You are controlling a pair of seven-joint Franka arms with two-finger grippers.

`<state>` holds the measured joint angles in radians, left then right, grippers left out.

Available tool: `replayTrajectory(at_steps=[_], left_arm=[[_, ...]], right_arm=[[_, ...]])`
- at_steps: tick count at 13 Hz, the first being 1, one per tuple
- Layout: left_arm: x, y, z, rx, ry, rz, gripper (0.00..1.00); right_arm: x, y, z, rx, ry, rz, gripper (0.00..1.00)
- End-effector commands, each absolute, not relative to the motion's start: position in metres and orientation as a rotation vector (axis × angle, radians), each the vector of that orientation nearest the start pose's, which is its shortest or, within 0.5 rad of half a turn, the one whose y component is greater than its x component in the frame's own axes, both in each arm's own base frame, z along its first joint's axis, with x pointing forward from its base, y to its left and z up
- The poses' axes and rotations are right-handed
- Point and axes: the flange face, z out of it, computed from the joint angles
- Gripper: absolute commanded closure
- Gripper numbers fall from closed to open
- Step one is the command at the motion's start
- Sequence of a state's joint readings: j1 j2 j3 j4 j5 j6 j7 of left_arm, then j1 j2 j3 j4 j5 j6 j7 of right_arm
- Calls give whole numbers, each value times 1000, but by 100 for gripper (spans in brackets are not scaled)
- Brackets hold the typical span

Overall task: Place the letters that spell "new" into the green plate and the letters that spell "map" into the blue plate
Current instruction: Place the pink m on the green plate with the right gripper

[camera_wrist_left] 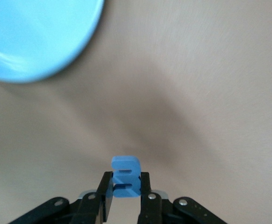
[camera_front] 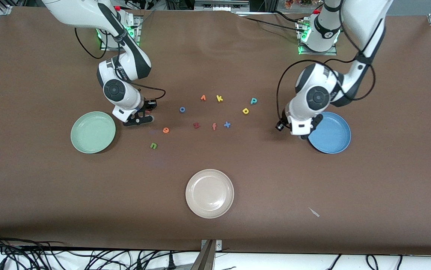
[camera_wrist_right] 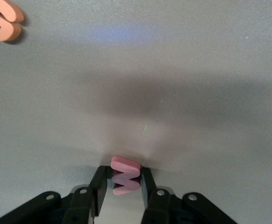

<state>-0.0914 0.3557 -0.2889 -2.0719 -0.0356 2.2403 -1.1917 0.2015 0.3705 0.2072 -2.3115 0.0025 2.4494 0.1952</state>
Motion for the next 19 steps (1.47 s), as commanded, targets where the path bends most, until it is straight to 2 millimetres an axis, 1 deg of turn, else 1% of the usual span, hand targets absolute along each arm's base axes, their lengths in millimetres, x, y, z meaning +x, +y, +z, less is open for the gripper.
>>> replayTrajectory(at_steps=[1, 2, 3, 4, 5, 6, 7, 8, 9, 10, 11, 12, 13, 14, 15, 16, 17, 18, 19], left_arm=[[557, -148, 279, -2862, -1089, 391, 86], [562, -125, 280, -2892, -1027, 391, 86], [567, -98, 279, -2901, -958, 366, 86], [571, -72, 277, -2901, -896, 349, 86], [573, -48, 270, -2916, -824, 355, 86], [574, -32, 261, -2936, -781, 379, 84], [574, -20, 254, -2953, -744, 400, 82], [573, -11, 241, -2963, -721, 430, 81], [573, -9, 225, -2969, -719, 447, 74], [573, -9, 213, -2968, -699, 437, 69], [572, -8, 211, -2963, -688, 437, 55], [572, -7, 212, -2962, -690, 434, 29], [573, -8, 216, -2963, -687, 429, 0], [574, -13, 226, -2961, -688, 419, 0], [573, -23, 244, -2959, -679, 415, 0], [571, -38, 261, -2967, -643, 419, 0], [565, -59, 274, -2973, -592, 435, 0], [559, -89, 286, -2991, -534, 424, 2], [553, -120, 298, -3005, -583, 418, 2]], right_arm=[[453, 205, 168, -3084, -389, 385, 73], [457, 204, 171, -3075, -430, 373, 78], [462, 202, 178, -3066, -475, 346, 83], [470, 196, 187, -3069, -482, 342, 84], [481, 191, 199, -3074, -476, 377, 84], [491, 187, 212, -3078, -467, 432, 84], [504, 182, 227, -3080, -451, 473, 84], [518, 172, 241, -3087, -419, 506, 84], [532, 156, 253, -3100, -376, 528, 84], [543, 138, 260, -3102, -358, 535, 84], [552, 121, 263, -3112, -311, 526, 84], [557, 105, 260, -3126, -264, 514, 83], [569, 90, 255, -3161, -259, 507, 82], [578, 73, 253, -3181, -235, 504, 82], [581, 62, 250, -3184, -204, 500, 82], [582, 57, 245, -3184, -193, 495, 82], [585, 53, 240, -3183, -179, 481, 81], [590, 39, 232, -3187, -126, 476, 68], [599, 32, 220, -3193, -104, 494, 1]])
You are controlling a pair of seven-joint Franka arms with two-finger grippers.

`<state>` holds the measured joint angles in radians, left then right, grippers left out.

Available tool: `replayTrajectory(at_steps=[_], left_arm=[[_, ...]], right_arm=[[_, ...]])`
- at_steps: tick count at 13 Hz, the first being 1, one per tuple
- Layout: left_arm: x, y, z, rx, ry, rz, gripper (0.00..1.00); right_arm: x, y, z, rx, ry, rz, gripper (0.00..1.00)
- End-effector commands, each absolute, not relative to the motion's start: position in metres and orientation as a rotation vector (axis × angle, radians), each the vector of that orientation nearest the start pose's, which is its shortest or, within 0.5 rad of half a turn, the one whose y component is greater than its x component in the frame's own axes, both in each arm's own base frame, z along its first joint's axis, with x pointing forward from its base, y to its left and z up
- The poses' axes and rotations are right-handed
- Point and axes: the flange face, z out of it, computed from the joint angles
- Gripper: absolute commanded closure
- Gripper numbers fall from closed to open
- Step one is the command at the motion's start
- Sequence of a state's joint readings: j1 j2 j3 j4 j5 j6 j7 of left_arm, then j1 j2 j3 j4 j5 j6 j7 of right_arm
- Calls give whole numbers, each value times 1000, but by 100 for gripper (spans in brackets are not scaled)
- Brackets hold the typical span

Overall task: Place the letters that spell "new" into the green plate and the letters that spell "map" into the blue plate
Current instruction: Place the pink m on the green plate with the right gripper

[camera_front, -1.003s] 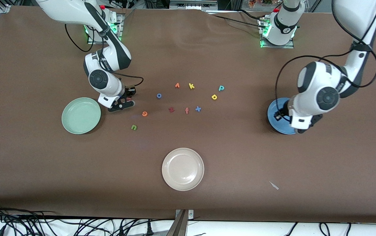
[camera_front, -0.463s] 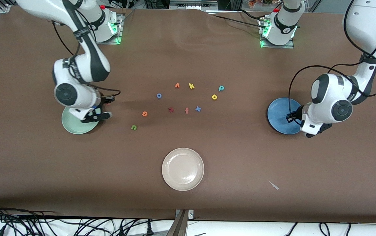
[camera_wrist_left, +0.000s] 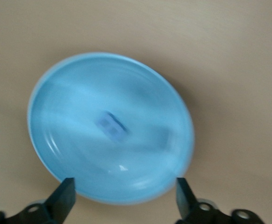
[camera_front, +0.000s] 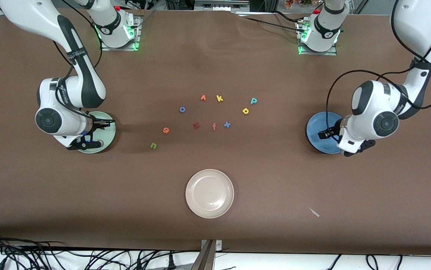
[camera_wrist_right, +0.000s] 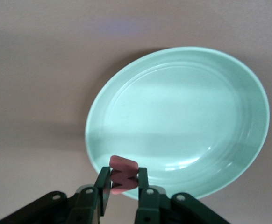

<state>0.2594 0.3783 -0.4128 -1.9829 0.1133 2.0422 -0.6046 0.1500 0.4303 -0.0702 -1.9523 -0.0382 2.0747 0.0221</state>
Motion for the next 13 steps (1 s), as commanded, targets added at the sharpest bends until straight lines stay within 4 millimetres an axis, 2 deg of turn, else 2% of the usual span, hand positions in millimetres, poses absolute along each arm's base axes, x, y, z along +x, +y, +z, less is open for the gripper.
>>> replayTrajectory(at_steps=[1, 3, 4, 6, 10, 12, 13], left_arm=[[545, -153, 303, -3020, -607, 430, 2], [518, -214, 301, -3036, -532, 450, 3], [505, -233, 295, -3043, -514, 451, 7], [467, -269, 274, -3082, -460, 424, 7], [407, -311, 239, -3105, -383, 396, 7], [396, -314, 230, -3105, -368, 405, 7], [391, -315, 225, -3118, -361, 395, 7]], right_arm=[[610, 22, 229, -3197, -115, 473, 0], [612, 28, 242, -3183, -52, 537, 0], [617, 32, 249, -3176, 11, 520, 0], [622, 52, 254, -3146, 169, 461, 0], [627, 124, 255, -3114, 492, 315, 0], [625, 168, 245, -3035, 690, 250, 0], [623, 183, 236, -3006, 791, 212, 0]])
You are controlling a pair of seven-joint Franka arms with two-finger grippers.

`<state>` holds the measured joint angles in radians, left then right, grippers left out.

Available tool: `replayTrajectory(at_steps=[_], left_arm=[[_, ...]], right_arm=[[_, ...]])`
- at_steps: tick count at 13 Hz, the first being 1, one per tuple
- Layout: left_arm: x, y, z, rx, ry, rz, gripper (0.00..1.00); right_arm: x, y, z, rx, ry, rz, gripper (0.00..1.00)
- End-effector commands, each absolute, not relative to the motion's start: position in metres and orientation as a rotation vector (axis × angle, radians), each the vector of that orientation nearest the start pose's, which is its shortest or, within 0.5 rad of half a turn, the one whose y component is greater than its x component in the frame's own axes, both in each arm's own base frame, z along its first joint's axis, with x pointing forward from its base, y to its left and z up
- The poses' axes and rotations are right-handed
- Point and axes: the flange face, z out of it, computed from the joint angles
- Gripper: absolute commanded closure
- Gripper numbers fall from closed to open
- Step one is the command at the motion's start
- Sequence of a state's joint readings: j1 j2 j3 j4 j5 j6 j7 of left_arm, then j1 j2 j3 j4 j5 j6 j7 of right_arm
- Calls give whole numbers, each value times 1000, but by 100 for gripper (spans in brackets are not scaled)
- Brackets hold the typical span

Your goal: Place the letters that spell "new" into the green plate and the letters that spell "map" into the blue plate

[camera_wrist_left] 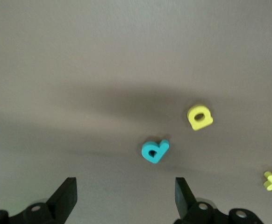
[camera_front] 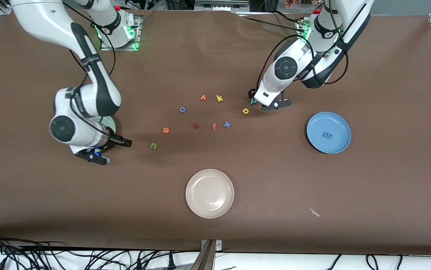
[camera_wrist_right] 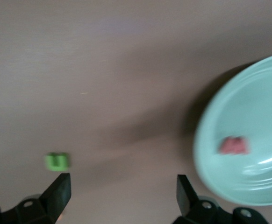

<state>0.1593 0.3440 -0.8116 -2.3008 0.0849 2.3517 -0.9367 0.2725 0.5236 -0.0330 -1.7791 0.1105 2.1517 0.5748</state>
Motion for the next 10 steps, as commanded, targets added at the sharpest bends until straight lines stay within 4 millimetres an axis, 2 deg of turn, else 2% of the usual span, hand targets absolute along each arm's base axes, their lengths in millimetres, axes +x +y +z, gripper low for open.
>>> replayTrajectory(at_steps=[1, 4, 6, 10], left_arm=[[387, -316, 221, -3137, -357, 376, 7], [383, -322, 206, -3146, -326, 314, 7], [386, -321, 193, -3156, -339, 218, 7], [378, -327, 175, -3133, -319, 115, 7]], right_arm=[[621, 198, 228, -2984, 864, 176, 0], [613, 239, 208, -2932, 997, 107, 0], [613, 241, 200, -2919, 1028, 94, 0], [610, 245, 181, -2946, 995, 112, 1]])
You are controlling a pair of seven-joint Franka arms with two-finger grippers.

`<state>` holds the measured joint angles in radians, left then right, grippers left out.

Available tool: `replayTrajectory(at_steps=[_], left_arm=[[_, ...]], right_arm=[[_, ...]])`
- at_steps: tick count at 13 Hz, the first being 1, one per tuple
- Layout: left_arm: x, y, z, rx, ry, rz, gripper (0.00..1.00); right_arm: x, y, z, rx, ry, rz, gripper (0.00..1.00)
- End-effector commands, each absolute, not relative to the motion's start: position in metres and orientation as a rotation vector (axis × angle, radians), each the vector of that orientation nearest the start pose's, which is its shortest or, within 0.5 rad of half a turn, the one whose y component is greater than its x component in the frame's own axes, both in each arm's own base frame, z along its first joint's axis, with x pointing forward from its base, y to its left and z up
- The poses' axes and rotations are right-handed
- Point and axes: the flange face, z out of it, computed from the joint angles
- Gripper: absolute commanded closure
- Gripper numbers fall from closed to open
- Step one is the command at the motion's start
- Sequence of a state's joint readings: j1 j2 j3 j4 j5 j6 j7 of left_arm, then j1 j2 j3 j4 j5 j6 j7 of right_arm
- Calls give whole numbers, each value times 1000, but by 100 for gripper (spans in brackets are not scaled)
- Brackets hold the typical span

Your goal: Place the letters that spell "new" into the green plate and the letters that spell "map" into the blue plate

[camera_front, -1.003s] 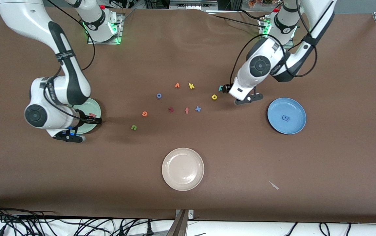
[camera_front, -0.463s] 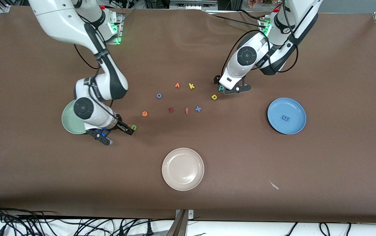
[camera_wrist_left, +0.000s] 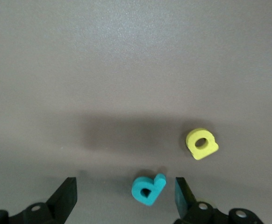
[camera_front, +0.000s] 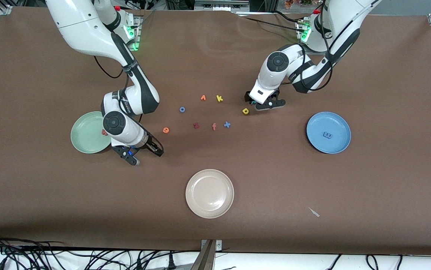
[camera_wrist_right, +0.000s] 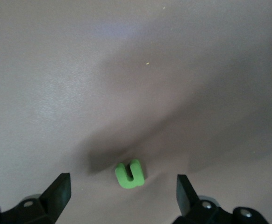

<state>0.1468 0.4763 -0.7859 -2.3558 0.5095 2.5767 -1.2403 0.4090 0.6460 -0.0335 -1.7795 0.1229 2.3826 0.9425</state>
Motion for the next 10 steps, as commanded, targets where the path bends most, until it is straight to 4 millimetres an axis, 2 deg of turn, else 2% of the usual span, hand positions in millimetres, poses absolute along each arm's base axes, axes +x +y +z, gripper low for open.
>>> replayTrajectory(at_steps=[1, 3, 4, 6, 8, 10], left_arm=[[378, -327, 172, -3129, -326, 101, 7], [378, -328, 173, -3129, -334, 90, 8], [377, -330, 173, -3130, -335, 91, 12], [380, -334, 171, -3136, -356, 102, 24], [384, -336, 169, -3143, -378, 112, 28], [384, -335, 170, -3142, -382, 110, 42]], right_arm=[[610, 245, 179, -2943, 996, 108, 2], [608, 246, 171, -2957, 985, 121, 9], [608, 245, 171, -2959, 982, 120, 16], [607, 247, 170, -2958, 981, 124, 24], [606, 248, 170, -2958, 978, 128, 35], [603, 253, 168, -2958, 967, 139, 50]])
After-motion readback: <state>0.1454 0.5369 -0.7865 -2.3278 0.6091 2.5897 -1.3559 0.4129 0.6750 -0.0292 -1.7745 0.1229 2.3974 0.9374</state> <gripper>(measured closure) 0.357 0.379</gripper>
